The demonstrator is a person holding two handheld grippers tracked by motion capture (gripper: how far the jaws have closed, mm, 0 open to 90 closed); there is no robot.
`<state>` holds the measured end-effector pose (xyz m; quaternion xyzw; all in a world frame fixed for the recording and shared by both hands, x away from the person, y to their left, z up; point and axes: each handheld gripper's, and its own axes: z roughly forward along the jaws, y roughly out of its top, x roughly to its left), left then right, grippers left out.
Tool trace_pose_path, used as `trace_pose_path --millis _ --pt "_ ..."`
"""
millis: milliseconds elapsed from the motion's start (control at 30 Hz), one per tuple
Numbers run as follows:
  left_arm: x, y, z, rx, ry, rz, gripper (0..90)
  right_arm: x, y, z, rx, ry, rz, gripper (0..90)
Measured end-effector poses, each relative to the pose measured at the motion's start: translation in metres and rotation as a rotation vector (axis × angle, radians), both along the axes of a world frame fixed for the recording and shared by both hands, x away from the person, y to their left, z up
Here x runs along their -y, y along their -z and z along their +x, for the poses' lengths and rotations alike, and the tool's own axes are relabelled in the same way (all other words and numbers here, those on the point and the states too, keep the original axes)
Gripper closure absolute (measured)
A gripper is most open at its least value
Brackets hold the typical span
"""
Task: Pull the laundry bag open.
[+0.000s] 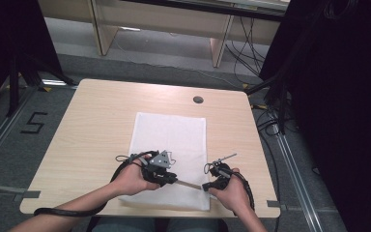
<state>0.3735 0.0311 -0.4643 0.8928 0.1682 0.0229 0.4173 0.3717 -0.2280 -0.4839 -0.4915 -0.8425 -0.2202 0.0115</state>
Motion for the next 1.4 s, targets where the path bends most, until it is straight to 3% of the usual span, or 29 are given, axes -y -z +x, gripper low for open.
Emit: trace_pose_path --millis 267,333,400,700,967,1000,1067,1100,1233,1300,1333,1400 --pt "-0.003 0.0 0.0 -0.019 -0.001 -0.015 82.5 0.0 0.0 0.0 -0.005 0.002 -0.002 90.0" --pt "-0.004 0.0 0.001 -0.002 0.016 -0.011 82.5 0.0 0.0 0.0 -0.007 0.003 -0.002 90.0" --pt "-0.005 0.001 -0.001 -0.014 0.0 -0.024 82.5 0.0 0.0 0.0 -0.003 -0.001 -0.001 90.0" --pt "-0.005 0.001 -0.001 -0.001 0.031 -0.011 82.5 0.0 0.0 0.0 -0.008 -0.002 -0.007 90.0" --pt "-0.011 -0.001 0.0 -0.008 0.022 -0.007 82.5 0.0 0.0 0.001 -0.009 0.001 -0.007 90.0" --pt "-0.011 -0.001 0.0 -0.026 0.017 -0.023 82.5 0.0 -0.001 0.001 -0.011 0.003 -0.009 90.0" --pt "-0.011 0.0 0.0 -0.007 0.03 -0.003 82.5 0.0 -0.001 0.001 -0.009 0.0 -0.008 90.0" --pt "-0.011 0.0 -0.002 -0.022 0.018 -0.014 82.5 0.0 0.0 0.001 -0.01 0.0 -0.008 90.0" --pt "-0.017 -0.004 0.0 -0.009 0.021 -0.009 82.6 0.0 0.0 0.001 -0.01 0.004 -0.008 90.0" --pt "-0.018 -0.003 -0.001 -0.024 0.008 -0.021 82.5 0.0 -0.001 0.001 -0.011 0.003 -0.008 90.0" --pt "-0.021 -0.004 0.0 -0.007 0.018 -0.013 82.6 0.0 0.0 0.001 -0.013 0.003 -0.007 90.0" --pt "-0.021 -0.003 -0.002 -0.023 0.004 -0.022 82.5 0.0 -0.001 0.001 -0.013 0.003 -0.008 90.0"
